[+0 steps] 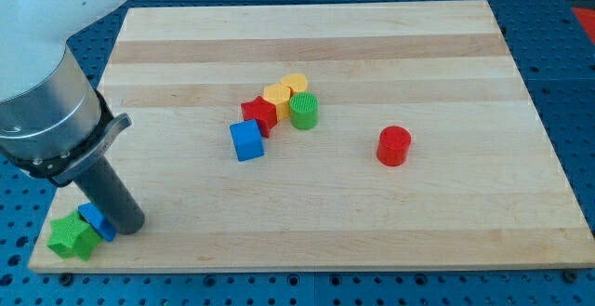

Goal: Push red circle towards blue triangle

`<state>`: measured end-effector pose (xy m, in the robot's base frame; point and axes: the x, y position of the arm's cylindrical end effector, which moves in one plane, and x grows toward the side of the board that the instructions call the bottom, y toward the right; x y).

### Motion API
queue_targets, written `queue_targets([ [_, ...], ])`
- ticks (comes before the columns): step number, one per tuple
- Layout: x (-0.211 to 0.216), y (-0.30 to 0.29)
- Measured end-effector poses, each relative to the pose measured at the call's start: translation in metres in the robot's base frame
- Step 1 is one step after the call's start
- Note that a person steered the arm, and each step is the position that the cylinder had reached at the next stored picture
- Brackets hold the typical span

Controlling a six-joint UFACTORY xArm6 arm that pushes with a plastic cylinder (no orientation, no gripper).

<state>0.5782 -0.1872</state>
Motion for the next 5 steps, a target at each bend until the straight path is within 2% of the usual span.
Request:
queue_targets([
  [3,-0.014,0.316],
  [4,-0.053,0.388],
  [5,-0.116,0.39],
])
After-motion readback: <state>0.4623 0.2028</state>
